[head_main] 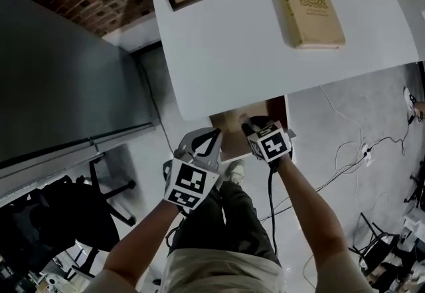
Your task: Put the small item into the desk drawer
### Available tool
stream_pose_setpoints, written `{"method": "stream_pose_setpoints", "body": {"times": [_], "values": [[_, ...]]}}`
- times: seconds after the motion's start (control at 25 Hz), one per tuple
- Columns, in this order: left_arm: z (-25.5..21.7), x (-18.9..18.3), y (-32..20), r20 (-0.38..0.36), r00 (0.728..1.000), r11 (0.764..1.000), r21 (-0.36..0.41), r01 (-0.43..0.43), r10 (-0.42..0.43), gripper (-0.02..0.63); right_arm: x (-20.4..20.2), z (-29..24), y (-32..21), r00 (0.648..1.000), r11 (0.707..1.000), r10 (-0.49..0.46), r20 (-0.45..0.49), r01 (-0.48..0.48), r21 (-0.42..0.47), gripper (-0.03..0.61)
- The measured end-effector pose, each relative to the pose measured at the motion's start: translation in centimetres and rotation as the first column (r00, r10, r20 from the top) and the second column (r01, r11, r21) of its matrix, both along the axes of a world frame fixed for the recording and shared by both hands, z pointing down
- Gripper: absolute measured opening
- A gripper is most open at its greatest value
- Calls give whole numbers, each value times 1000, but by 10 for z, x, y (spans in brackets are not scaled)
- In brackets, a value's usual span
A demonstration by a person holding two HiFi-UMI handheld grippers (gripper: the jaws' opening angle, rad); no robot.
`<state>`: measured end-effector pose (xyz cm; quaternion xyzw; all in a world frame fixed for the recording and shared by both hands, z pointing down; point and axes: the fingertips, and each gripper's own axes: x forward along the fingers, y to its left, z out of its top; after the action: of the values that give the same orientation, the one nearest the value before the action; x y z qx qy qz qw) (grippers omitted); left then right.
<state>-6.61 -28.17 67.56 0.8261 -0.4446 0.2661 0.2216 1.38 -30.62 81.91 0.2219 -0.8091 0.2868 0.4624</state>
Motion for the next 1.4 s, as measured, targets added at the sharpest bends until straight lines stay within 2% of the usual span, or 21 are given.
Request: {"method": "stream_pose_setpoints", "body": {"times": [0.36, 0.56, 0.76, 0.96, 1.2, 1.4], "values": [[58, -8, 4, -4, 1000, 999, -47, 15, -15, 3, 4, 78, -9, 976, 991, -132, -175, 130, -20, 130], [75, -18, 9, -3, 1000, 998, -59, 30, -30, 2, 8, 102, -12, 975, 992, -123, -186, 119, -34, 134], [80, -22, 15, 1, 1000, 998, -62, 21, -21, 3, 7, 100, -11, 979, 993, -118, -166, 117, -18, 140], [63, -21, 24, 6, 1000, 998, -65, 13, -12, 3, 9, 64, -8, 987, 997, -74, -140, 77, 17, 127], [6, -17, 26, 5, 1000, 1000, -13, -12, 12, 3, 7, -22, -3, 999, 994, 14, -30, -10, 110, 99], [-50, -14, 23, 16, 1000, 999, 44, -26, 26, 2, 14, -105, -1, 995, 975, 86, 57, -96, 202, 68]]}}
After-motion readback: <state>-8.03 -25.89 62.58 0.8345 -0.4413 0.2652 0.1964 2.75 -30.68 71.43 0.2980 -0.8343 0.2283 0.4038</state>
